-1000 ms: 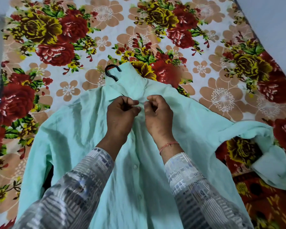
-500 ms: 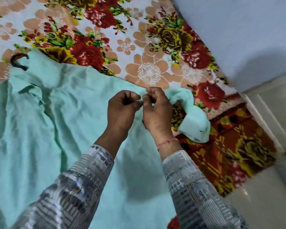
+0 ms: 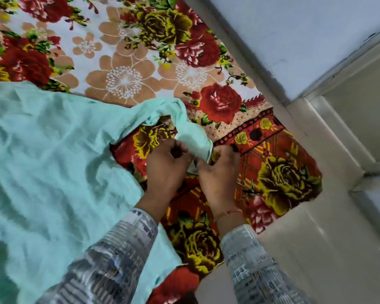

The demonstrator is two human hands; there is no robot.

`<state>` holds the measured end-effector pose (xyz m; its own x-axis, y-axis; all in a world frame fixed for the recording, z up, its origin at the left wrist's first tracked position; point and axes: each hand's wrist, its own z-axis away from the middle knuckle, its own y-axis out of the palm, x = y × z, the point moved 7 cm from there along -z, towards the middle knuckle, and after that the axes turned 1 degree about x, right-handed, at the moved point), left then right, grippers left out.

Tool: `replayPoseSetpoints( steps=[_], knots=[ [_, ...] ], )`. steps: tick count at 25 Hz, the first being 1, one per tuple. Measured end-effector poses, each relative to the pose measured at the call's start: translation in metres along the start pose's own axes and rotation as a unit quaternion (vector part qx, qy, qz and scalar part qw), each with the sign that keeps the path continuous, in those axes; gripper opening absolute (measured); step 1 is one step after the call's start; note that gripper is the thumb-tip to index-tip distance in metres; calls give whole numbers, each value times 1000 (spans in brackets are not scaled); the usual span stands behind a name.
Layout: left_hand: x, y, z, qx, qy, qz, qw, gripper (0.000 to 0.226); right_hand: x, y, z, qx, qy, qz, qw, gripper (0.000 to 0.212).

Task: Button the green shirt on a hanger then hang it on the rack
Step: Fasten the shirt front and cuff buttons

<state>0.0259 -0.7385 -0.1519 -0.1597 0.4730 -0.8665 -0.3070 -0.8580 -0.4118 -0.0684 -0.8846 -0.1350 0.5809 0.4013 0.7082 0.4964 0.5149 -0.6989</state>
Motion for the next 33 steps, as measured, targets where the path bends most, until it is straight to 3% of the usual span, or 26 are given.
replayPoseSetpoints(
  steps=[3, 5, 10, 13, 17, 22, 25, 27, 28, 31, 33],
  knots=[
    [8, 19, 17, -28, -90, -81, 992, 36, -15, 6, -8, 59, 14, -74, 995, 30],
    [8, 20, 19, -63, -123, -79, 987, 44, -12, 8, -10, 77, -14, -63, 995, 25],
    [15, 30, 20, -96, -185, 93, 974, 36, -5, 14, -18, 110, -70, -39, 991, 16],
    [35, 42, 25, -113, -270, 261, 920, 34, -8, 18, -21, 119, -17, -39, 992, 22],
    [48, 51, 38, -141, -343, 386, 845, 27, -14, 33, -32, 178, 89, -61, 978, 17],
    [47, 51, 46, -148, -384, 423, 807, 26, -7, 38, -22, 214, 106, -125, 963, 12],
    [35, 54, 42, -93, -401, 476, 777, 31, -4, 33, -13, 214, 103, -199, 951, 13],
    [29, 50, 41, -44, -376, 460, 803, 33, -5, 25, -10, 217, 85, -200, 951, 9],
    [29, 45, 41, -48, -356, 442, 822, 31, -7, 18, -11, 202, 56, -149, 966, 9],
    [30, 22, 40, -129, -279, 402, 862, 27, -9, -3, -15, 101, -69, 99, 988, 11],
    [22, 11, 38, -142, -210, 384, 888, 30, -5, -6, -14, 76, -116, 145, 980, 11]
  ],
)
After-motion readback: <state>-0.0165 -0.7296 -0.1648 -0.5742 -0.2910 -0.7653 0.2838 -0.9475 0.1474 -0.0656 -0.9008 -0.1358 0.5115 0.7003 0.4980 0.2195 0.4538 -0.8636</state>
